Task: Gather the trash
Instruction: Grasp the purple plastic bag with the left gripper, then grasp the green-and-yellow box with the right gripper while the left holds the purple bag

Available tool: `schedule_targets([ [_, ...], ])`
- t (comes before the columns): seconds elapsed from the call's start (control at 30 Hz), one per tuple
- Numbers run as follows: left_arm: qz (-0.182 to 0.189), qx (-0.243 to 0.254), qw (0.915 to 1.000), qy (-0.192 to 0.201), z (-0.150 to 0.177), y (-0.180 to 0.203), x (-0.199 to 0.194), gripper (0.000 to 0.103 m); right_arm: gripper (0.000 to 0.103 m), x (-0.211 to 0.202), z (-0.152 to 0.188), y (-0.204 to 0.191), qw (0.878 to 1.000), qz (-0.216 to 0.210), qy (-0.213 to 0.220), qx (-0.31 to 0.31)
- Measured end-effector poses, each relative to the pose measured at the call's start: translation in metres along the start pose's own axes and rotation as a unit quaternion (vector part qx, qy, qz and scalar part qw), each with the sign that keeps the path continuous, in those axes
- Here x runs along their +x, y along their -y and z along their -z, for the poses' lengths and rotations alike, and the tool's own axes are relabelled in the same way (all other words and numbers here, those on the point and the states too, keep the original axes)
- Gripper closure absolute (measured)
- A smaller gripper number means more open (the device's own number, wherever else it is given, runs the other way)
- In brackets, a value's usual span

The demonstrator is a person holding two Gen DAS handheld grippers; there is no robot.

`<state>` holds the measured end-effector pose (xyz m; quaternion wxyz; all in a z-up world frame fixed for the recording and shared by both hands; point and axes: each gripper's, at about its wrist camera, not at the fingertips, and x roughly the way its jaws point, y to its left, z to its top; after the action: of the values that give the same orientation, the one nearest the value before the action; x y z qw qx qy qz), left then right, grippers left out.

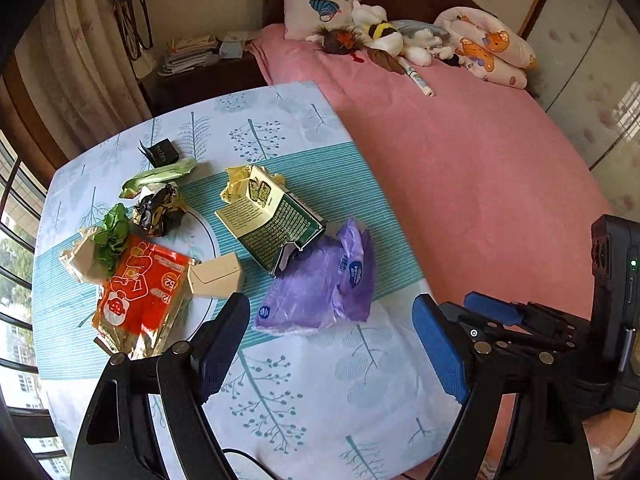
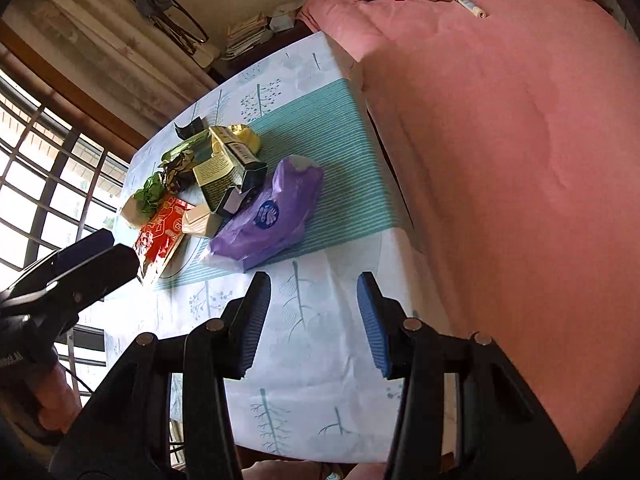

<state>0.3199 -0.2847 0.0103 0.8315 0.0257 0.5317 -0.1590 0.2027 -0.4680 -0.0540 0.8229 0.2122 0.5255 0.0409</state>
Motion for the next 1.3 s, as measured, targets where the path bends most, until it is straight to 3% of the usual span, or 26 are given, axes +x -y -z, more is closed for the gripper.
schedule_targets([
  [0.17, -0.018, 0.0, 0.998, -0.061, -0.02, -0.006, 0.06, 0.018, 0.06, 0.033, -0.038, 0.02, 0.999, -0.023, -0.03, -0.009],
  [0.4, -0.053, -0.006, 0.9909, -0.123, -0.008, -0.016, 0.127, 0.018, 0.06, 0.07, -0.063, 0.021, 0.997, -0.044, -0.062, -0.032],
  [0.6, -0.054, -0.009, 0.9884, -0.142, -0.002, -0.017, 0.159, 0.033, 0.06, 0.09, -0.071, 0.016, 0.994, -0.047, -0.08, -0.052],
  [0.67, -0.046, -0.01, 0.9893, -0.138, -0.002, -0.016, 0.162, 0.039, 0.06, 0.094, -0.071, 0.015, 0.994, -0.049, -0.086, -0.055],
  [0.77, -0.039, -0.002, 0.9906, -0.131, -0.001, -0.012, 0.164, 0.057, 0.06, 0.099, -0.072, 0.012, 0.992, -0.051, -0.092, -0.063],
  [0.83, -0.041, 0.012, 0.9911, -0.126, 0.001, -0.006, 0.163, 0.078, 0.06, 0.101, -0.073, 0.009, 0.992, -0.053, -0.095, -0.067],
  [0.9, -0.046, 0.024, 0.991, -0.123, 0.002, -0.002, 0.16, 0.087, 0.06, 0.103, -0.075, 0.004, 0.991, -0.056, -0.096, -0.073],
  [1.03, -0.039, 0.022, 0.9927, -0.112, 0.01, -0.003, 0.149, 0.095, 0.06, 0.101, -0.08, -0.008, 0.99, -0.066, -0.091, -0.082],
  [1.3, -0.024, 0.012, 0.9937, -0.108, 0.041, -0.019, 0.106, 0.097, 0.06, 0.098, -0.092, -0.039, 0.987, -0.096, -0.084, -0.096],
])
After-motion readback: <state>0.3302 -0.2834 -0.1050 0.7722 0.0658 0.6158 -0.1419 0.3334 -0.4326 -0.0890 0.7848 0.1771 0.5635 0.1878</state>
